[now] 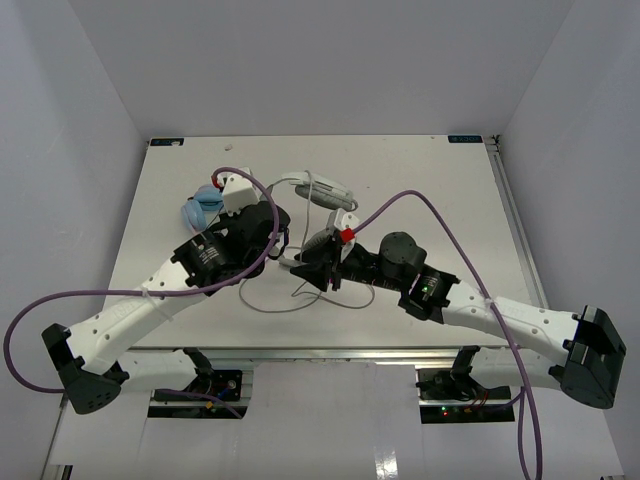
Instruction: Wrap the headphones
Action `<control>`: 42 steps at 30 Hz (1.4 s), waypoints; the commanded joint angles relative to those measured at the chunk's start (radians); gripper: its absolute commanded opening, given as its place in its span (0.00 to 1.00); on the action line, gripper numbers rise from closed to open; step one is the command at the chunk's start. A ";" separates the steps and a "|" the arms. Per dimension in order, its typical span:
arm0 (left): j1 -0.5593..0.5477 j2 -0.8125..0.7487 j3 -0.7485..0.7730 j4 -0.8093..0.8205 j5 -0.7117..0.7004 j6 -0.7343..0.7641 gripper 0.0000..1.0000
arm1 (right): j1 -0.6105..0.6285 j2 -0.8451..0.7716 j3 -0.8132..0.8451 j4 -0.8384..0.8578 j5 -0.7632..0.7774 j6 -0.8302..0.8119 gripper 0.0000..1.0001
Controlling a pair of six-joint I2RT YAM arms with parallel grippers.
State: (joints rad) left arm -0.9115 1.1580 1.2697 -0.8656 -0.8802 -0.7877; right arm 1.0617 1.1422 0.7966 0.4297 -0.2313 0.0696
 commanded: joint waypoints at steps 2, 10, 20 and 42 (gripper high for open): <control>0.002 -0.022 0.082 0.108 -0.035 -0.045 0.00 | 0.004 0.024 0.018 0.030 -0.037 0.008 0.41; 0.001 -0.010 0.125 0.105 -0.038 -0.048 0.00 | 0.004 0.029 -0.048 0.052 0.030 0.010 0.41; 0.001 0.041 0.132 0.100 -0.067 -0.044 0.00 | 0.004 0.056 -0.021 0.079 -0.048 -0.024 0.42; 0.002 0.031 0.126 0.102 -0.112 -0.047 0.00 | 0.004 0.177 -0.002 0.162 -0.076 0.013 0.43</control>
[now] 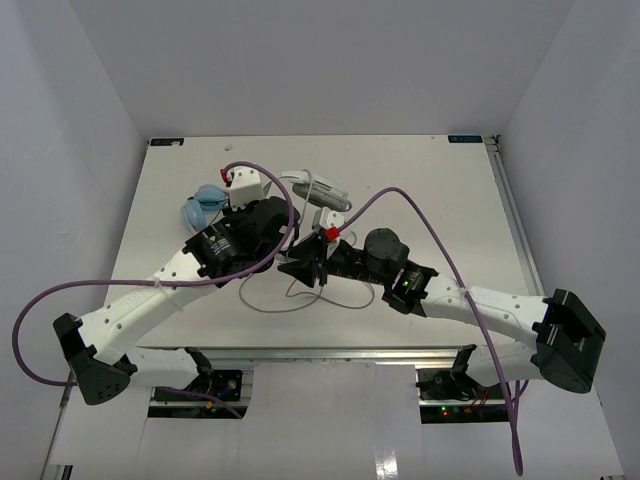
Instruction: Wrap the headphones
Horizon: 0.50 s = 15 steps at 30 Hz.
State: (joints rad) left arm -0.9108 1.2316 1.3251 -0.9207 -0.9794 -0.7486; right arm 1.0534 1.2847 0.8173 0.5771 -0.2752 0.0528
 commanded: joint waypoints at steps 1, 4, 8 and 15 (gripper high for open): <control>0.001 -0.041 0.077 0.155 -0.015 -0.083 0.00 | 0.013 0.038 -0.029 0.015 -0.027 0.027 0.43; 0.001 -0.035 0.097 0.150 -0.036 -0.069 0.00 | 0.013 0.043 -0.032 0.018 -0.034 0.024 0.43; 0.000 -0.027 0.098 0.146 -0.057 -0.063 0.00 | 0.013 0.042 -0.036 0.029 -0.046 0.021 0.43; 0.000 -0.003 0.080 0.148 -0.116 -0.060 0.00 | 0.013 0.035 -0.053 0.093 -0.150 0.036 0.45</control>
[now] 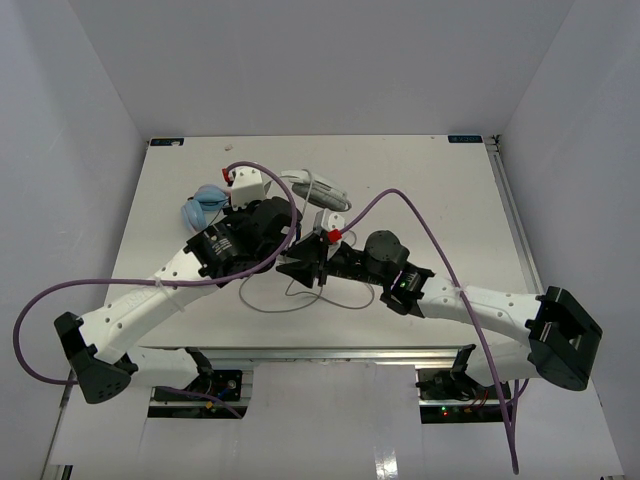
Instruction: Wrap the headphones
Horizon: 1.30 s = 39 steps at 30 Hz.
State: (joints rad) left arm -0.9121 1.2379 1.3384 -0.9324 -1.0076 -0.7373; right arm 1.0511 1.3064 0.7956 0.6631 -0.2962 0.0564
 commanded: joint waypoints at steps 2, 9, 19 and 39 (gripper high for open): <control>0.001 -0.002 0.064 0.161 -0.100 -0.068 0.00 | 0.015 0.010 -0.024 0.004 -0.146 0.034 0.45; 0.002 -0.024 0.072 0.177 -0.078 -0.065 0.00 | 0.015 0.014 -0.030 -0.035 -0.093 0.026 0.46; 0.002 -0.052 0.110 0.183 -0.089 -0.032 0.00 | 0.015 0.007 -0.040 -0.094 -0.111 -0.004 0.48; 0.002 -0.112 0.104 0.191 -0.106 -0.033 0.00 | 0.015 -0.136 -0.047 -0.289 0.203 0.000 0.48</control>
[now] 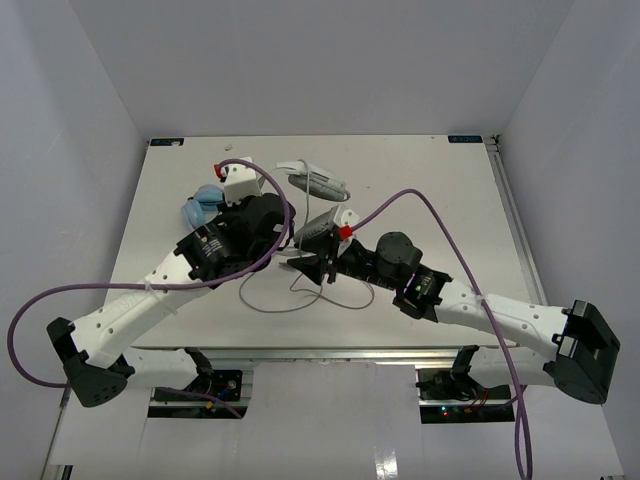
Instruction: Wrap the headphones
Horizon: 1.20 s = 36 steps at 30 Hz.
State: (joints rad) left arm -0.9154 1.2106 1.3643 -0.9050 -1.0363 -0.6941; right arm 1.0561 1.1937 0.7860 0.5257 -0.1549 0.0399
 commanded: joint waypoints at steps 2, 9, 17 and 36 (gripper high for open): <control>0.006 -0.084 0.073 0.166 -0.069 -0.093 0.00 | 0.010 -0.035 -0.038 -0.149 0.076 0.023 0.48; 0.006 -0.115 0.002 0.260 0.028 -0.181 0.00 | 0.012 -0.055 0.035 -0.198 0.115 -0.009 0.44; 0.005 -0.105 -0.057 0.340 0.130 -0.189 0.00 | 0.000 -0.047 0.117 -0.175 -0.102 -0.065 0.47; 0.004 -0.195 -0.095 0.366 0.169 -0.173 0.00 | -0.013 0.074 0.135 -0.067 -0.190 -0.020 0.48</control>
State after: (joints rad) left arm -0.9054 1.0639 1.2488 -0.6286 -0.8861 -0.8249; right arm 1.0523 1.2640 0.9146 0.3972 -0.3847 -0.0002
